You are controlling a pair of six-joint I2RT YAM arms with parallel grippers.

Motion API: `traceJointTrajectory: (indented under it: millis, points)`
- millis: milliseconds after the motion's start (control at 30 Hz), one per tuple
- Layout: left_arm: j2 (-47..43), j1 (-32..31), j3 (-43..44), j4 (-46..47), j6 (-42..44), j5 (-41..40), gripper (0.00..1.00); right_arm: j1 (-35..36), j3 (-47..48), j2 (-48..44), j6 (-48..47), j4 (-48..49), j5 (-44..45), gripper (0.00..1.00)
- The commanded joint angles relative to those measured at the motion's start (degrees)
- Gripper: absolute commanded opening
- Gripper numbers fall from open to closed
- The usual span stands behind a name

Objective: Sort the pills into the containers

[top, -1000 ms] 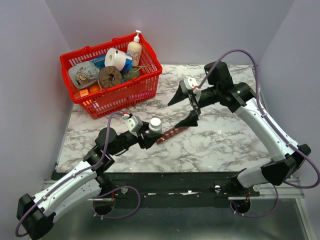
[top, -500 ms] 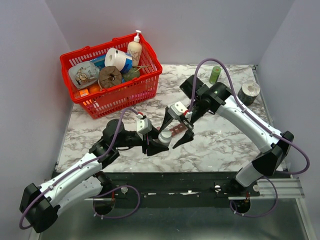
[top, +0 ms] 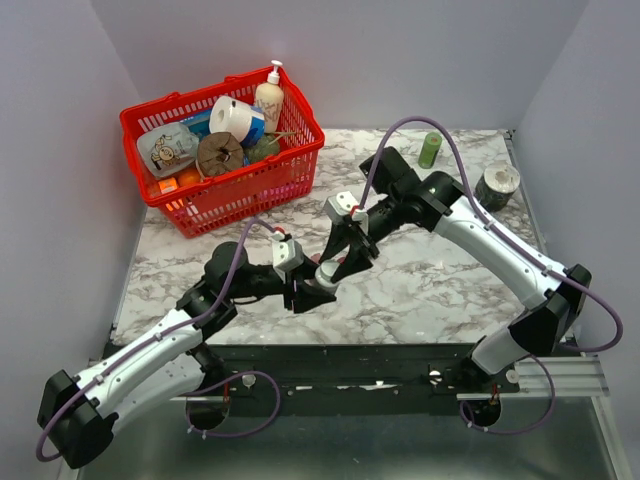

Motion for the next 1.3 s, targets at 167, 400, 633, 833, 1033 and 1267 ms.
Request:
traceJointTrajectory:
  millis: [167,400,633,833,1033,1267]
  points:
    - [-3.75,-0.38,-1.28,12.84,5.12,-33.14,0.0,0.53,-12.55,-2.28,39.2,25.53,22.81,0.13]
    - [-2.6,-0.3,-3.12,14.08,3.1,-30.42,0.3,0.09,-13.62,-3.6,36.65,26.6,18.87,0.12]
    - [-6.46,0.58,-3.56,8.02,2.48,-29.54,0.99,-3.68,-15.63,-5.09,34.81,27.03,19.3,0.12]
    - [-10.86,1.11,-1.9,-3.83,9.57,-30.5,0.99,-13.69,-23.97,-8.86,38.04,34.31,27.89,0.1]
    - [-11.04,1.2,-0.84,-15.72,18.21,-37.88,0.99,-27.84,-39.79,-14.5,42.0,50.93,47.77,0.08]
    - [-8.84,1.2,-2.77,-14.66,19.18,-38.24,0.99,-41.55,-38.58,-7.48,41.4,58.23,53.22,0.09]
